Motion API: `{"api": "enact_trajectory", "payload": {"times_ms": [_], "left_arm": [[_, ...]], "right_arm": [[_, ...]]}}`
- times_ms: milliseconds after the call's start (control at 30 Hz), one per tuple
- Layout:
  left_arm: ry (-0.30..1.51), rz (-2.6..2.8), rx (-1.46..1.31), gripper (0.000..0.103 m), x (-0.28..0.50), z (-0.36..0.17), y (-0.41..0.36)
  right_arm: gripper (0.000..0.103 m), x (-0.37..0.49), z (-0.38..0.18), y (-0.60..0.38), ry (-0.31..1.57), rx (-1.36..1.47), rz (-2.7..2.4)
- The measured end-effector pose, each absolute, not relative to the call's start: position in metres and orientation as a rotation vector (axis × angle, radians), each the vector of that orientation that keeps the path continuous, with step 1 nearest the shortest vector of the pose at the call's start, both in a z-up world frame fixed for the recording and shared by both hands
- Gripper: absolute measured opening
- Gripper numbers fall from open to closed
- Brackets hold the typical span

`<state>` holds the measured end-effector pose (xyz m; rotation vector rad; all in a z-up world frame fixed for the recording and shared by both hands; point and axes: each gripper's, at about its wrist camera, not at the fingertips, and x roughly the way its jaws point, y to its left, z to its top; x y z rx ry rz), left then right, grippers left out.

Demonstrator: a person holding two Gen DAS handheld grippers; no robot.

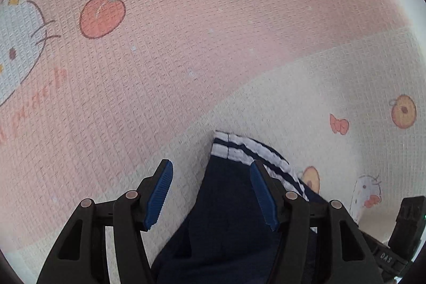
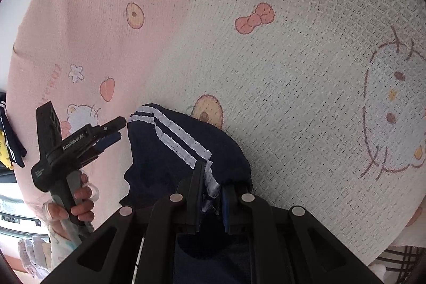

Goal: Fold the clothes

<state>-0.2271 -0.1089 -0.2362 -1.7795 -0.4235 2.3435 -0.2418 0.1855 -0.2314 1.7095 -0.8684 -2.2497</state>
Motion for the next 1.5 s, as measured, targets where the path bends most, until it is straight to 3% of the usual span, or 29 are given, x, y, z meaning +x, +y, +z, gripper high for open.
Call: {"api": "enact_trajectory", "payload": {"times_ms": [167,700,900,967,1033,1100,1233,1500], "left_arm": [[-0.406,2.313,-1.845,0.058,-0.241,-0.251,-0.107],[-0.369,2.189,-1.867,0.057,-0.256,-0.254,-0.073],[-0.268,2.269,-1.819,0.057,-0.255,-0.252,-0.053],[-0.216,2.305,-1.792,0.038,-0.254,-0.254,-0.036],[-0.144,2.342,-1.763,0.034,-0.252,-0.256,-0.012],[-0.1,2.361,-1.716,0.025,-0.246,-0.255,0.003],[-0.105,2.411,-1.635,0.011,-0.241,-0.248,0.01],[-0.119,2.442,-1.565,0.009,-0.243,-0.235,0.008]], "right_arm": [[0.028,-0.24,-0.233,0.186,-0.883,1.756,-2.165],[0.028,-0.241,-0.23,0.181,-0.937,1.739,-2.127],[0.028,-0.247,-0.233,0.166,-0.779,1.803,-2.19],[0.027,-0.248,-0.232,0.16,-0.672,1.829,-2.242],[0.024,-0.248,-0.228,0.154,-0.533,1.825,-2.323],[0.014,-0.249,-0.223,0.148,-0.392,1.811,-2.399],[0.008,-0.249,-0.21,0.147,-0.19,1.742,-2.546],[0.008,-0.271,-0.195,0.179,-0.316,1.639,-2.629]]}}
